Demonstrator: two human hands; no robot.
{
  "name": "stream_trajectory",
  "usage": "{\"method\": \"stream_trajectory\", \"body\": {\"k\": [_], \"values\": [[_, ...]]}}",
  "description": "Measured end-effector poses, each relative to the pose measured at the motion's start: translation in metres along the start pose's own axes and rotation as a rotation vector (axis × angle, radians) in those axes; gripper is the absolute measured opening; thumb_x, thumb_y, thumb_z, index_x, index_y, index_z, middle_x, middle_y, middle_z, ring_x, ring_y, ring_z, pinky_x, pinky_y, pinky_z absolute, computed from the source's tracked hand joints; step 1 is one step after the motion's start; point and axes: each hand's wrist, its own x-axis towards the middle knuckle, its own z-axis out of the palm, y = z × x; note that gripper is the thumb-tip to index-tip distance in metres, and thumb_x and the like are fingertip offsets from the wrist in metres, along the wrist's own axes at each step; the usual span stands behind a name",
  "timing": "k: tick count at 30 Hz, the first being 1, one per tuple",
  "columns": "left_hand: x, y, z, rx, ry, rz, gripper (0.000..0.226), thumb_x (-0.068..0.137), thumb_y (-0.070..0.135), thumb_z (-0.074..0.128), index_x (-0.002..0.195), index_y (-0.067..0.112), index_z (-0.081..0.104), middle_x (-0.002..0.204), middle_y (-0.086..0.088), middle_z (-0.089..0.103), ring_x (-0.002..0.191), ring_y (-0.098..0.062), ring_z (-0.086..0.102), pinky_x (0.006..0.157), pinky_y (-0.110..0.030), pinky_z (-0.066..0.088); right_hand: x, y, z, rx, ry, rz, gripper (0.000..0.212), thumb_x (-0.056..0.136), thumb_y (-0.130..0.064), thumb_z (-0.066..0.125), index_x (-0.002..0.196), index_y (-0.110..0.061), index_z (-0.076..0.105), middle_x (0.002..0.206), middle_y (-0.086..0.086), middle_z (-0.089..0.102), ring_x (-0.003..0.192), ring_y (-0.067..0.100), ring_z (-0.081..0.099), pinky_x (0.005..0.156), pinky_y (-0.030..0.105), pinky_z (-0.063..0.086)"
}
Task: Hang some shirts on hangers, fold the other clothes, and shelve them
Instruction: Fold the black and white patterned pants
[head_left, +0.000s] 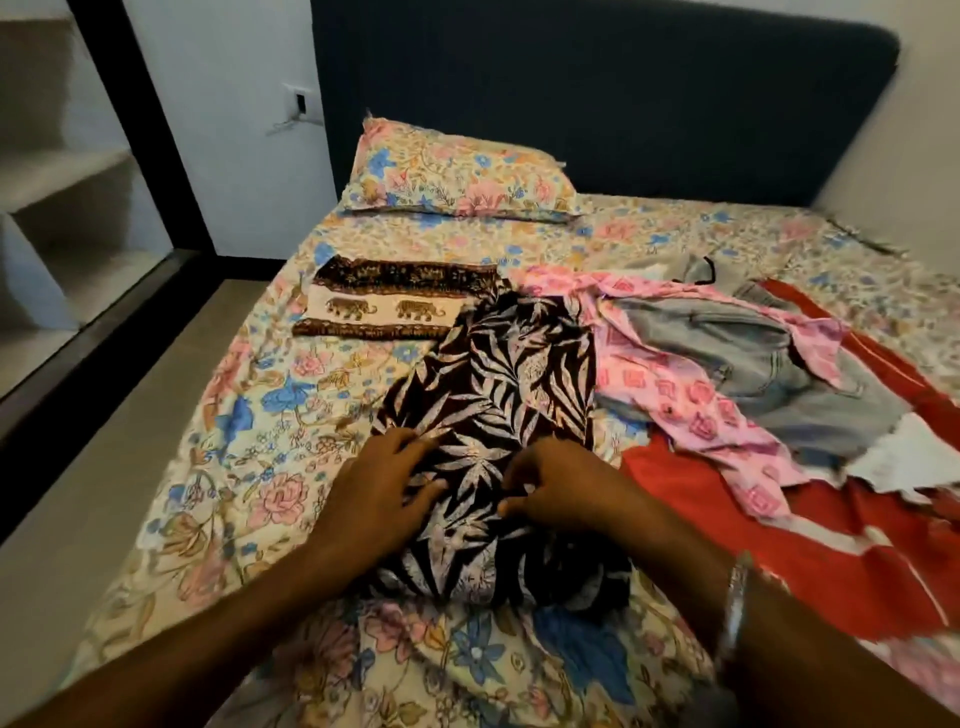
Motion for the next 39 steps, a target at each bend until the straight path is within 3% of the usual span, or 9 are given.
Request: {"method": "stream_trajectory", "body": {"k": [5, 8, 12, 16, 19, 25, 29, 34, 39], "values": [[-0.019, 0.006, -0.001, 0.001, 0.2, -0.158, 0.05, 0.099, 0.052, 0.052, 0.141, 0.024, 0.05, 0.123, 0.004, 0.054, 0.115, -0.017, 0.05, 0.095, -0.04, 0.049, -0.013, -0.019, 0.0, -0.171, 0.062, -0.043, 0.037, 0.082, -0.052, 0.074, 0.105, -0.026, 0.065, 0.106, -0.003, 0.067, 0.099, 0.02, 0.063, 0.088, 0.041, 0.055], [-0.033, 0.02, -0.014, 0.006, 0.126, -0.211, 0.055, 0.095, 0.059, 0.056, 0.138, 0.026, 0.047, 0.105, 0.005, 0.06, 0.095, -0.016, 0.058, 0.076, -0.033, 0.05, -0.035, -0.023, -0.001, -0.151, -0.099, -0.072, 0.047, 0.075, -0.059, 0.077, 0.105, -0.027, 0.06, 0.106, -0.006, 0.064, 0.097, 0.016, 0.061, 0.087, 0.04, 0.055], [-0.058, 0.015, -0.022, -0.031, 0.039, -0.184, 0.061, 0.092, 0.054, 0.065, 0.144, 0.032, 0.041, 0.119, 0.005, 0.061, 0.095, -0.011, 0.06, 0.072, -0.023, 0.044, -0.068, -0.027, 0.009, -0.291, -0.248, -0.105, 0.059, 0.073, -0.046, 0.084, 0.12, -0.024, 0.056, 0.116, -0.003, 0.062, 0.105, 0.02, 0.06, 0.091, 0.042, 0.055], [-0.071, -0.005, -0.036, -0.655, -0.029, -0.249, 0.059, 0.082, 0.014, 0.081, 0.132, 0.032, 0.056, 0.109, -0.006, 0.063, 0.1, -0.018, 0.065, 0.078, -0.027, 0.056, -0.081, -0.029, 0.017, -0.536, -0.04, -0.128, 0.04, 0.087, -0.026, 0.07, 0.123, -0.015, 0.055, 0.115, 0.007, 0.064, 0.106, 0.027, 0.062, 0.088, 0.042, 0.054], [-0.074, -0.014, -0.061, -0.849, -0.102, -0.246, 0.057, 0.075, 0.007, 0.083, 0.122, 0.032, 0.065, 0.11, -0.016, 0.064, 0.076, -0.024, 0.062, 0.073, -0.035, 0.056, -0.094, -0.034, 0.007, -0.535, 0.001, -0.097, 0.026, 0.091, -0.022, 0.064, 0.116, -0.013, 0.063, 0.11, 0.007, 0.066, 0.102, 0.027, 0.065, 0.088, 0.042, 0.056], [-0.08, -0.021, -0.082, -0.433, -0.23, 0.01, 0.038, 0.084, 0.005, 0.079, 0.11, 0.031, 0.073, 0.103, -0.007, 0.064, 0.057, -0.003, 0.058, 0.06, -0.02, 0.052, -0.106, -0.036, 0.0, -0.543, -0.119, 0.048, 0.033, 0.087, -0.011, 0.07, 0.12, -0.009, 0.064, 0.113, 0.008, 0.067, 0.098, 0.024, 0.066, 0.081, 0.034, 0.057], [-0.081, -0.016, -0.078, 0.031, -0.294, 0.106, 0.034, 0.084, 0.019, 0.081, 0.11, 0.037, 0.068, 0.105, 0.012, 0.058, 0.076, 0.001, 0.059, 0.062, -0.012, 0.041, -0.111, -0.026, 0.005, -0.583, -0.189, 0.159, 0.033, 0.088, -0.014, 0.07, 0.119, -0.009, 0.062, 0.109, 0.005, 0.064, 0.098, 0.023, 0.064, 0.085, 0.035, 0.055], [-0.084, -0.002, -0.064, 0.026, -0.05, -0.095, 0.033, 0.091, 0.048, 0.069, 0.114, 0.025, 0.064, 0.099, 0.005, 0.06, 0.08, -0.005, 0.055, 0.062, -0.022, 0.039, -0.105, 0.01, -0.015, -0.086, -0.13, 0.434, 0.027, 0.092, -0.011, 0.068, 0.116, -0.002, 0.06, 0.097, 0.013, 0.069, 0.077, 0.026, 0.072, 0.068, 0.04, 0.063], [-0.082, -0.006, -0.053, -0.134, -0.149, -0.207, 0.045, 0.086, 0.035, 0.079, 0.124, 0.023, 0.059, 0.088, 0.004, 0.065, 0.075, -0.011, 0.064, 0.059, -0.024, 0.046, -0.106, 0.017, -0.017, 0.358, -0.189, 0.535, 0.022, 0.09, -0.011, 0.071, 0.106, 0.002, 0.062, 0.107, 0.019, 0.069, 0.092, 0.033, 0.072, 0.08, 0.043, 0.062]]}}
